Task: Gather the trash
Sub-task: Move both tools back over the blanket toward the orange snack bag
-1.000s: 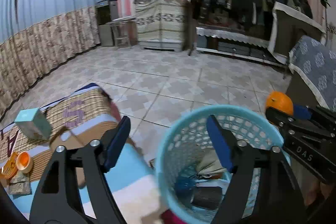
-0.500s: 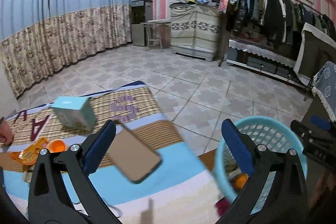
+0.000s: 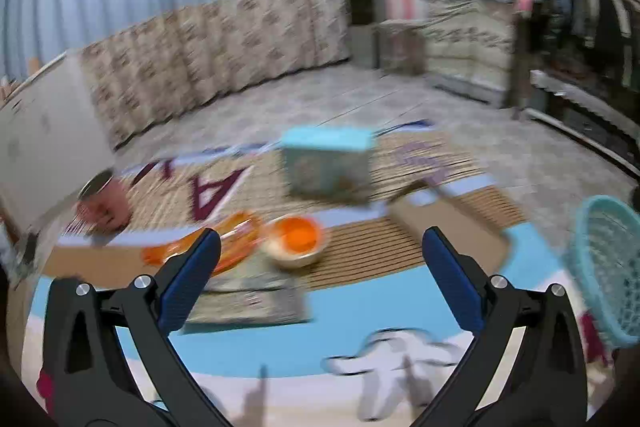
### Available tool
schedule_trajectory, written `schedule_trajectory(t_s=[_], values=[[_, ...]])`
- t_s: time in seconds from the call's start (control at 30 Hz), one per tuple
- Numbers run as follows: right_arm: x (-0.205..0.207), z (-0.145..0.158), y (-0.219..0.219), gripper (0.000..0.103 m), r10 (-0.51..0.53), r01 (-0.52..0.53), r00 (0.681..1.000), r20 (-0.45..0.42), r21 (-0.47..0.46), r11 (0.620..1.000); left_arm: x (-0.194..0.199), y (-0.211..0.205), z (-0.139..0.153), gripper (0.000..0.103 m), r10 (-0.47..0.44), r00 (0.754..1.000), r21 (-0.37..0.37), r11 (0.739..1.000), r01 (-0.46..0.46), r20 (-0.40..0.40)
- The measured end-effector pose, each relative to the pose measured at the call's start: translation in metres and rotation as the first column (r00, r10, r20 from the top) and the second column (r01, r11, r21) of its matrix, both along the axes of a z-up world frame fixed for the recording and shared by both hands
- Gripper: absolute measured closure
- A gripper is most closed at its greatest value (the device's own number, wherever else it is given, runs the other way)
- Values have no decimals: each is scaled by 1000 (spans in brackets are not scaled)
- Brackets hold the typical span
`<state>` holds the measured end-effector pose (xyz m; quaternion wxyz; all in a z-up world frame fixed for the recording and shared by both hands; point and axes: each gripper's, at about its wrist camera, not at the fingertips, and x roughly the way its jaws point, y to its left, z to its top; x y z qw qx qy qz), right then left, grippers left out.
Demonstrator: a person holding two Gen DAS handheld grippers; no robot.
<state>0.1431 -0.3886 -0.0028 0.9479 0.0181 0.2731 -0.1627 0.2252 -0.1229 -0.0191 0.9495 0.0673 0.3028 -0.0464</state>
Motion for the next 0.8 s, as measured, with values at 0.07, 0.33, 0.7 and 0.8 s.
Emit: schedule_trajectory(t_s=[0.07, 0.33, 0.7, 0.8], values=[[7, -3, 20, 6, 31, -31, 999, -10, -10, 999, 9, 25, -9, 6, 66, 998, 13, 998, -65, -12], [22, -22, 58, 6, 93, -90, 994, -50, 60, 994, 40, 105, -33, 6, 221, 974, 57, 974, -219, -41], [46, -49, 114, 6, 186, -180, 974, -129, 61, 982, 76, 154, -59, 37, 171, 973, -70, 980, -184, -158], [56, -53, 119, 6, 216, -204, 965, -148, 96, 974, 84, 158, -66, 63, 138, 969, -114, 980, -163, -203]])
